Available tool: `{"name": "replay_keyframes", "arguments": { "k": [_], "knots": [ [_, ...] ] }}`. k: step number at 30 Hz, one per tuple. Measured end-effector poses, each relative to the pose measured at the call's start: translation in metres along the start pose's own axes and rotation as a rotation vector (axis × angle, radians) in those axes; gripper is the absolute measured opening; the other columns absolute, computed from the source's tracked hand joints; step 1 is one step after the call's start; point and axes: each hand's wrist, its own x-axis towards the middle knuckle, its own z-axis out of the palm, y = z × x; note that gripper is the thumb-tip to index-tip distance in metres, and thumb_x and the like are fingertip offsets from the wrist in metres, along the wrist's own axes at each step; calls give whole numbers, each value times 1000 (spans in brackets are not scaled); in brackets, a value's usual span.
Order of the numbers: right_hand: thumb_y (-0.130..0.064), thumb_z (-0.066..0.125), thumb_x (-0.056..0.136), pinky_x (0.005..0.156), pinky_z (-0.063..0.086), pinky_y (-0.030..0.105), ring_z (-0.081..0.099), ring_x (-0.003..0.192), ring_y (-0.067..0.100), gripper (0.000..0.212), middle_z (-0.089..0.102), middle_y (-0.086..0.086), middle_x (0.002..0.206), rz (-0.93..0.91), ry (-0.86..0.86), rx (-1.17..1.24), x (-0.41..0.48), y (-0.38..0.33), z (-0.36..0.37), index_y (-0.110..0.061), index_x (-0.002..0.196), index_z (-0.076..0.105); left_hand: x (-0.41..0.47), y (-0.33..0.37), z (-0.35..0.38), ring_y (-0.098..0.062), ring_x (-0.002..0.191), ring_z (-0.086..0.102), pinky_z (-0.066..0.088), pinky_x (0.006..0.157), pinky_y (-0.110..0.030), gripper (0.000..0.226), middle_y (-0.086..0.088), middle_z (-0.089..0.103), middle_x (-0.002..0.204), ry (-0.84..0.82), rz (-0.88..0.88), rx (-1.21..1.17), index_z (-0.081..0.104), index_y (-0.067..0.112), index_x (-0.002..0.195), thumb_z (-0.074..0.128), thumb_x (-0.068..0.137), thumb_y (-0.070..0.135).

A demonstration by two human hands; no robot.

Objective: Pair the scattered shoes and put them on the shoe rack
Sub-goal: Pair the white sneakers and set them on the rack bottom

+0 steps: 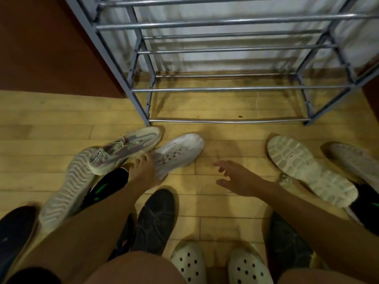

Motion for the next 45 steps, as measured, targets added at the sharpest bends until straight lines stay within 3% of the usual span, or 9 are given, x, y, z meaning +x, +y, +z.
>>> {"name": "replay_keyframes", "arguments": {
  "k": [12,17,20,23,27,33,37,42,45],
  "knots": [
    [-30,57,95,89,43,24,59,114,19,39,62,4,127,42,46,49,-83,-50,-57,-12,128,58,-83,44,-116,-26,109,59,52,86,-35,86,-8,59,122,72,155,-86,45,10,129,83,60,44],
    [-42,55,94,72,54,31,63,83,19,29,64,1,95,5,135,623,-128,-102,-93,-19,111,59,-133,84,-203,-21,95,60,54,82,-40,84,0,60,105,94,289,-232,48,13,114,83,50,54],
    [-39,55,95,74,57,31,67,97,22,43,66,8,116,-96,269,828,-152,-127,-112,-16,130,45,-169,117,-246,-25,104,59,53,84,-41,95,-2,58,114,206,404,-164,46,11,122,80,48,60],
    [-22,56,96,74,59,41,66,81,26,33,66,11,106,-208,466,1093,-183,-134,-128,-9,125,47,-204,155,-270,-29,114,52,50,88,-42,101,-9,49,125,294,466,-163,37,8,130,83,51,51],
    [-18,68,87,68,61,36,68,69,17,24,71,5,91,-248,589,1121,-217,-125,-148,-12,110,62,-230,189,-281,-28,119,46,46,92,-37,99,-13,46,130,354,524,-200,36,5,131,84,56,48],
    [-11,70,83,67,60,32,69,99,23,40,71,7,113,-57,721,1060,-300,-27,-155,-11,121,58,-292,273,-266,-14,94,63,48,77,-24,37,5,64,101,64,742,-349,59,21,113,68,83,41],
    [-6,62,90,60,58,27,66,92,13,38,67,-3,111,12,746,995,-351,21,-141,-22,123,51,-309,314,-220,-20,108,60,50,94,-38,51,-1,62,121,-104,684,-474,51,19,127,71,80,29],
    [-12,61,92,82,59,42,64,108,26,48,61,5,128,144,650,943,-391,65,-120,-17,137,45,-330,343,-164,-22,99,67,56,88,-45,40,-3,68,107,-333,533,-712,52,22,109,75,77,20],
    [-10,58,93,85,59,44,64,109,26,44,62,4,125,117,557,891,-406,78,-107,-17,135,49,-343,345,-134,-21,82,70,61,70,-36,24,-4,70,92,-422,499,-757,57,18,97,74,81,13]
  ]
}}
